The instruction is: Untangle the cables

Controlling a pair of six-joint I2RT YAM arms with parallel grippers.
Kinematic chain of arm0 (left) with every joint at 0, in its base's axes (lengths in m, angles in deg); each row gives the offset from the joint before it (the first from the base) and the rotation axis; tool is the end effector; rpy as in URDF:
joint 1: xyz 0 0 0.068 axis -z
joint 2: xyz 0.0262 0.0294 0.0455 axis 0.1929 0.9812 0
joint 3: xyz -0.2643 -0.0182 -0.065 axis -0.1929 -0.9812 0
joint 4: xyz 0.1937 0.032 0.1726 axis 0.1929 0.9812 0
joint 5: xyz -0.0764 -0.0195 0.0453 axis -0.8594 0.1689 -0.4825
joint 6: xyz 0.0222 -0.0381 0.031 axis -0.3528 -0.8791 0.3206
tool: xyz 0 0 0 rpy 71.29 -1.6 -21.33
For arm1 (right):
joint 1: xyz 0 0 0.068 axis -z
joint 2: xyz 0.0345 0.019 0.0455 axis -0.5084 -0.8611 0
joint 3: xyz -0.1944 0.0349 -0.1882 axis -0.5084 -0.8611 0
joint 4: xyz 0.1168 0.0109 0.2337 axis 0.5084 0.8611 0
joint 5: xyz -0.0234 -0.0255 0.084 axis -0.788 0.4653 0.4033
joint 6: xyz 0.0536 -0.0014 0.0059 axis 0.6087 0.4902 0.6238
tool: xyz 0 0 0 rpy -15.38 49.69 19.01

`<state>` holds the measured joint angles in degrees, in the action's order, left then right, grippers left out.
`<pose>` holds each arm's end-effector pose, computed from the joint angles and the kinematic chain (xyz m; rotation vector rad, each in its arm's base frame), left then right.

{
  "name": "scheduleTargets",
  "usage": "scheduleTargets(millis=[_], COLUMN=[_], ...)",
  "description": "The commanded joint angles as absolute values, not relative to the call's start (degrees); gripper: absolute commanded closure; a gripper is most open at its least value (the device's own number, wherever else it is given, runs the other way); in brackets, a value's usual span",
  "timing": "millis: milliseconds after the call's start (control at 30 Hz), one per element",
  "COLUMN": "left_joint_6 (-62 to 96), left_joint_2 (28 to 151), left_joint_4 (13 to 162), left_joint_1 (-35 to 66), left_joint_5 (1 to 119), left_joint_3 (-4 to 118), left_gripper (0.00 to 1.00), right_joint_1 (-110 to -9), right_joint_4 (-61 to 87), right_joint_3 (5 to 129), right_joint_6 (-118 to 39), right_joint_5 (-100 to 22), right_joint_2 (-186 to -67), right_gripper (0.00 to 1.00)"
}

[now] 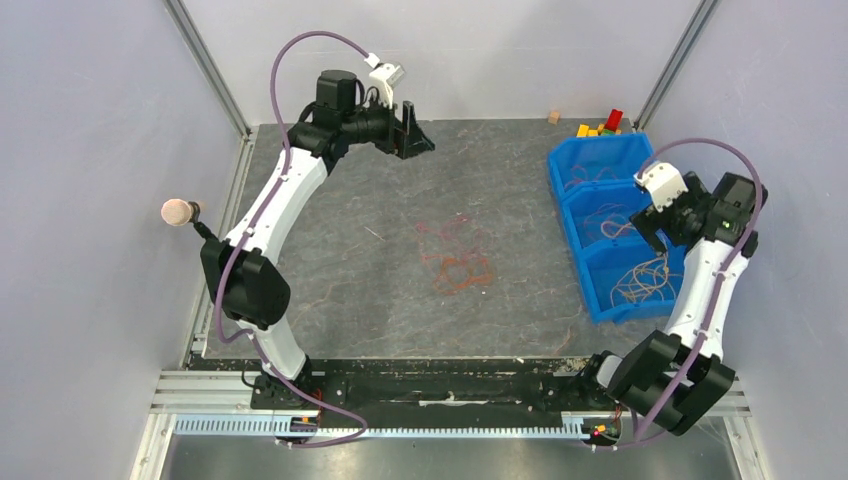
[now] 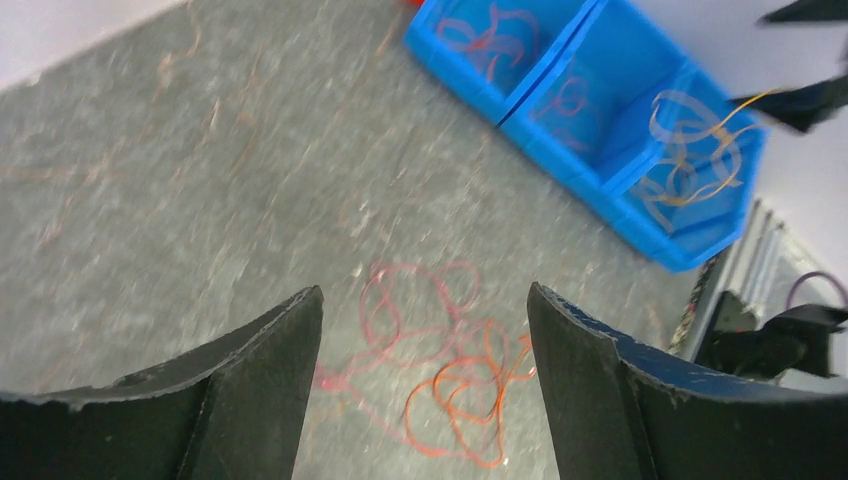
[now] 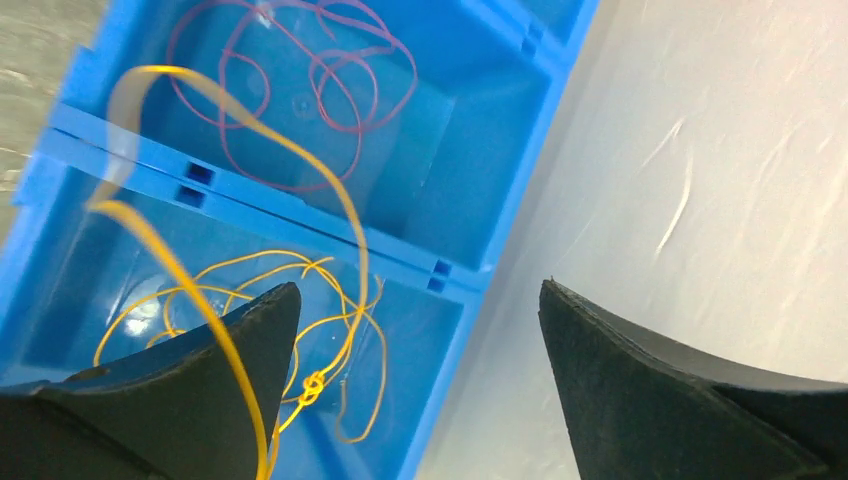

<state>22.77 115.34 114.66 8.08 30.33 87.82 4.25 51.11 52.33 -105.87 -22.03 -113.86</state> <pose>0.3774 -0.1548 0.4002 0.6643 1.8918 -0.9428 0.2112 -0.1285 0.3098 -0.6931 2.2029 -0.3285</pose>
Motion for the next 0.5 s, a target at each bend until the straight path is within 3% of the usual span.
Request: scheduleTargets(millis=[0, 167, 333, 400, 467], left_joint_6=[33.91, 34.58, 35.34, 35.44, 35.39], left_joint_2=[113.32, 111.97, 111.30, 111.30, 111.62], left_joint_4=[123.70, 123.79, 123.79, 123.79, 123.79], left_joint_1=[7.59, 6.99, 6.62, 6.61, 6.59], left_joint_5=[37.10, 37.69, 38.11, 37.99, 37.78], left_joint_3=[86.36, 83.18, 82.05, 82.21, 82.59], left_gripper=[0.18, 0.18, 0.18, 0.18, 0.18], right_joint_1=[-0.65, -4.54, -3.50, -2.29, 0.04], right_joint_4=[69.94, 74.88, 77.91, 78.30, 78.20], right_joint_3=[60.33, 63.23, 61.37, 58.22, 55.88], right_joint_6=[-107.77, -106.84, -112.91, -116.23, -117.61], right_joint_5=[-21.33, -23.67, -26.15, -27.02, -28.63], right_joint_2=[-115.11, -116.58, -117.24, -116.64, -117.18], right_gripper=[0.03, 0.04, 0.65, 0.98, 1.00])
